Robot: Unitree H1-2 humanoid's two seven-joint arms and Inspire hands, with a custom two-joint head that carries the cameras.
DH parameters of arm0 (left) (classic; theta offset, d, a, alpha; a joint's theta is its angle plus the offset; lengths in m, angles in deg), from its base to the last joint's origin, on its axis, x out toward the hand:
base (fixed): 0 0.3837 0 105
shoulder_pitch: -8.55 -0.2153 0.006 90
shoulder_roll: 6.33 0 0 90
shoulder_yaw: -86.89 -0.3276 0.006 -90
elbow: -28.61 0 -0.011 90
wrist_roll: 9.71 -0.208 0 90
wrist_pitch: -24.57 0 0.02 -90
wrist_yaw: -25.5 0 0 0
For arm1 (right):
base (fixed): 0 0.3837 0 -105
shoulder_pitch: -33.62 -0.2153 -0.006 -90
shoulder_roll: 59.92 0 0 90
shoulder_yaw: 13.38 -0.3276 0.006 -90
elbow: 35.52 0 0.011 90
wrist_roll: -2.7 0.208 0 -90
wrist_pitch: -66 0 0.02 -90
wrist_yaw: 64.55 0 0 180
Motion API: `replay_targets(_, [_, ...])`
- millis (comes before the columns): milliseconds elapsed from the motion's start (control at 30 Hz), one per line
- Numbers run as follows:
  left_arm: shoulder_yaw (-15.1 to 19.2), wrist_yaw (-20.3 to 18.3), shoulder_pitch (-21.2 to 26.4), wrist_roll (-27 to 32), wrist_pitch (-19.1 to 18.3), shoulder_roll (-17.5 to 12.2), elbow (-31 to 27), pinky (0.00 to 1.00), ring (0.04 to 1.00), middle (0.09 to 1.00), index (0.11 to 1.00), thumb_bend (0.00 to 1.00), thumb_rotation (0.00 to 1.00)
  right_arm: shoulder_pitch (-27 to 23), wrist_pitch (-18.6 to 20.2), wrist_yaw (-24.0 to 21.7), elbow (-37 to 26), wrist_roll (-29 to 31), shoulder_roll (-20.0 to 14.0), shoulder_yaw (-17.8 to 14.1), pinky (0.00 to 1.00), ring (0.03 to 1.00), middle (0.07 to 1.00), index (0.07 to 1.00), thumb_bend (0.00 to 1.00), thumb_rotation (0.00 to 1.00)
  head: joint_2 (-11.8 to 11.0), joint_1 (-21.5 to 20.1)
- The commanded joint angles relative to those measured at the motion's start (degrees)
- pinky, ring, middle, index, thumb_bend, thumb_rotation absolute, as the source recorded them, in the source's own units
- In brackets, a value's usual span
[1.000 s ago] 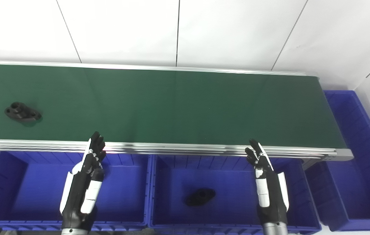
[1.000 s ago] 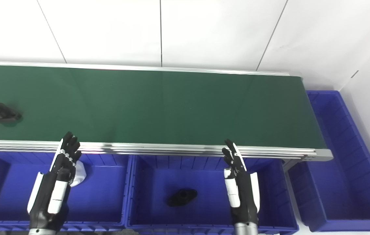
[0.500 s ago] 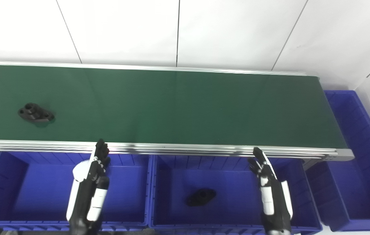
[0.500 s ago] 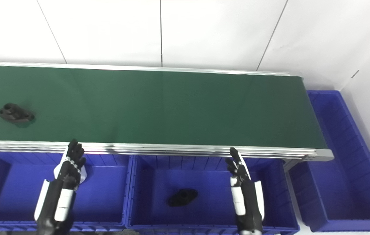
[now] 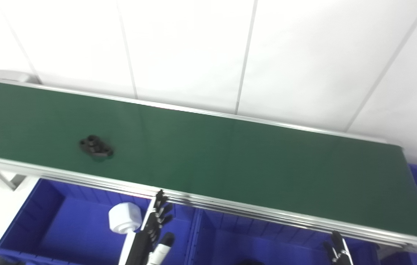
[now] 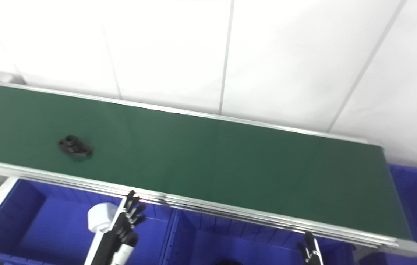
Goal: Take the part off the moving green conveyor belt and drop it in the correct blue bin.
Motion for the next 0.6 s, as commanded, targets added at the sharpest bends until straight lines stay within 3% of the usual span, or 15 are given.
replay_targets(0, [-0.4, 1.1, 0.4, -0.7, 3.0, 0.7, -0.6, 0.85, 0.917, 0.968, 1.0, 0.71, 0.81, -0.5, -3.2, -0.7, -0.7, 1.0, 0.0, -0.7, 1.0, 0.954, 0.985, 0.973, 0.78, 1.0, 0.0, 0.4])
replay_targets(300, [-1.0, 2.0, 1.0, -1.3, 3.3, 0.8, 0.7, 0.81, 0.895, 0.951, 1.0, 0.7, 0.75, -0.7, -2.4, -2.0, -0.4, 1.8, -0.2, -1.0, 1.0, 0.982, 1.0, 0.998, 0.78, 1.0, -1.0, 1.1])
replay_targets(567, [-0.9, 2.7, 1.8, -2.6, 3.6, 0.9, 2.3, 0.8, 0.884, 0.949, 1.0, 0.72, 0.76, -1.3, -3.7, -2.7, 1.2, 2.0, 0.0, -1.5, 1.0, 0.985, 1.0, 1.0, 0.76, 1.0, -2.6, 1.3])
